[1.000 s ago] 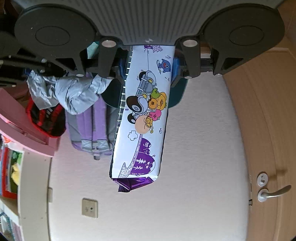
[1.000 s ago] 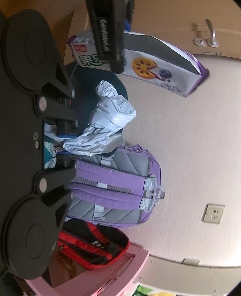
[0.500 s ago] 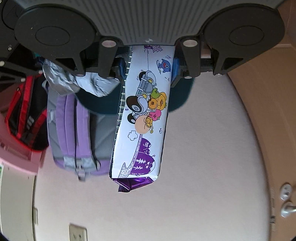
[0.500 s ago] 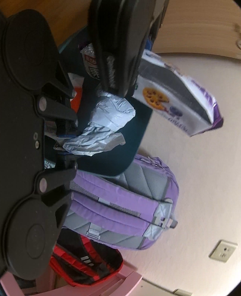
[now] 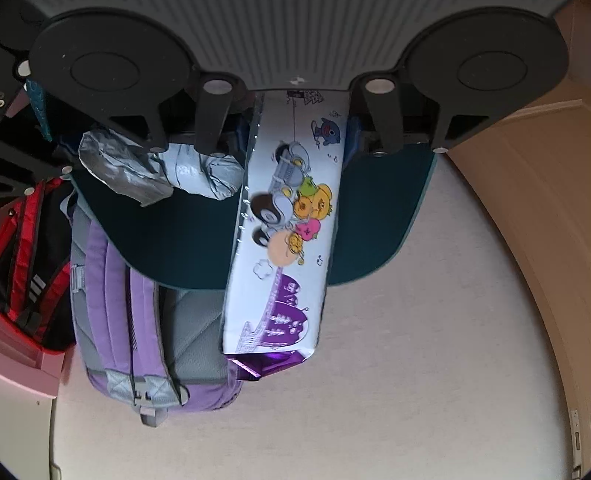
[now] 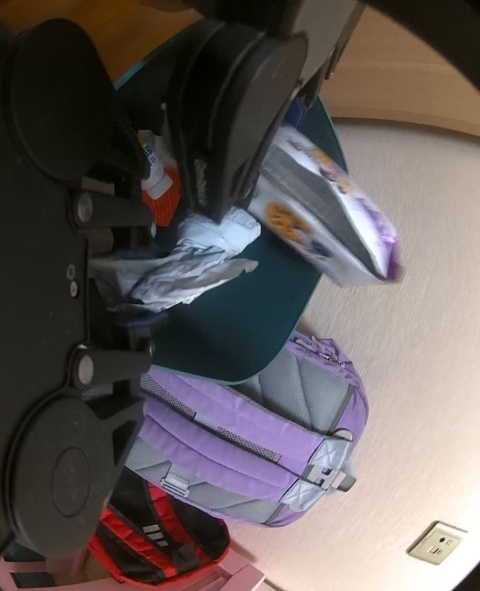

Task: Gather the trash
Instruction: 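Open left tool to drop snack packet while right tool drops grey cloth into bin, then withdraw both tools from the bin and lower them toward the floor trash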

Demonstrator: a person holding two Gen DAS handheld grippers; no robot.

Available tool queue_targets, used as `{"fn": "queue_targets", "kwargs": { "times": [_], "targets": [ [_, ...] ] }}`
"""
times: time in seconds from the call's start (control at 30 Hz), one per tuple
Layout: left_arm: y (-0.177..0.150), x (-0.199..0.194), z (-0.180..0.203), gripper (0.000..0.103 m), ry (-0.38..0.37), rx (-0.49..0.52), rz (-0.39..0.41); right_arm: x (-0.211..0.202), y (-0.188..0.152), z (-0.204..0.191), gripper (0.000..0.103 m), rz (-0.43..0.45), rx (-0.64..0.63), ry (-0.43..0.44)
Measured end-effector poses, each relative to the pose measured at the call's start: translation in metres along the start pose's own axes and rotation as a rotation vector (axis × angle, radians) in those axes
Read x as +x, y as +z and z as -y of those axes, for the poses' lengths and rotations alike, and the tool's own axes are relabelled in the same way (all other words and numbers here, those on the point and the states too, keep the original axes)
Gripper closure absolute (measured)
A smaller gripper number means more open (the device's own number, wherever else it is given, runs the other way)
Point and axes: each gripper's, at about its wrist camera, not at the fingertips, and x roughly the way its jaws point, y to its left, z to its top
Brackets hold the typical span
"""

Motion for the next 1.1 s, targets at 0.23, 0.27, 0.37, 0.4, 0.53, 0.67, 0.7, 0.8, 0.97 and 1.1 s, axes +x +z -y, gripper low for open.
{"fn": "queue_targets", "kwargs": {
  "times": [0.23, 0.27, 0.37, 0.4, 0.53, 0.67, 0.7, 0.8, 0.97, 1.1],
  "targets": [
    [-0.002, -0.004, 0.007, 0.031, 0.008, 0.011, 0.022, -0.011, 0.001, -0.002, 0.058, 0.024, -0.003, 0.001],
    [-0.002, -0.006, 0.008, 0.031, 0.007, 0.012, 0.023, -0.015, 0.001, -0.002, 0.056, 0.027, -0.002, 0.001],
    [-0.001, -0.016, 0.009, 0.031, 0.006, 0.012, 0.032, -0.031, 0.003, 0.001, 0.054, 0.043, 0.009, 0.012],
    [-0.002, -0.021, 0.009, 0.031, 0.007, 0.012, 0.036, -0.038, 0.003, 0.002, 0.053, 0.048, 0.014, 0.016],
    [-0.003, -0.045, 0.008, 0.030, 0.004, 0.007, 0.057, -0.066, 0.002, 0.005, 0.051, 0.069, 0.023, 0.021],
    [-0.006, -0.081, 0.009, 0.028, -0.004, 0.014, 0.087, -0.100, -0.004, 0.009, 0.050, 0.093, 0.038, 0.023],
    [-0.007, -0.090, 0.009, 0.026, -0.005, 0.014, 0.095, -0.109, -0.007, 0.010, 0.050, 0.097, 0.040, 0.027],
    [-0.013, -0.121, 0.010, 0.025, -0.014, 0.014, 0.118, -0.135, -0.016, 0.012, 0.048, 0.109, 0.038, 0.026],
    [-0.028, -0.167, 0.014, 0.025, -0.016, 0.011, 0.135, -0.175, -0.033, 0.017, 0.048, 0.121, 0.045, 0.034],
    [-0.043, -0.198, 0.017, 0.024, -0.035, -0.007, 0.139, -0.203, -0.049, 0.022, 0.047, 0.124, 0.084, 0.063]
  ]
}}
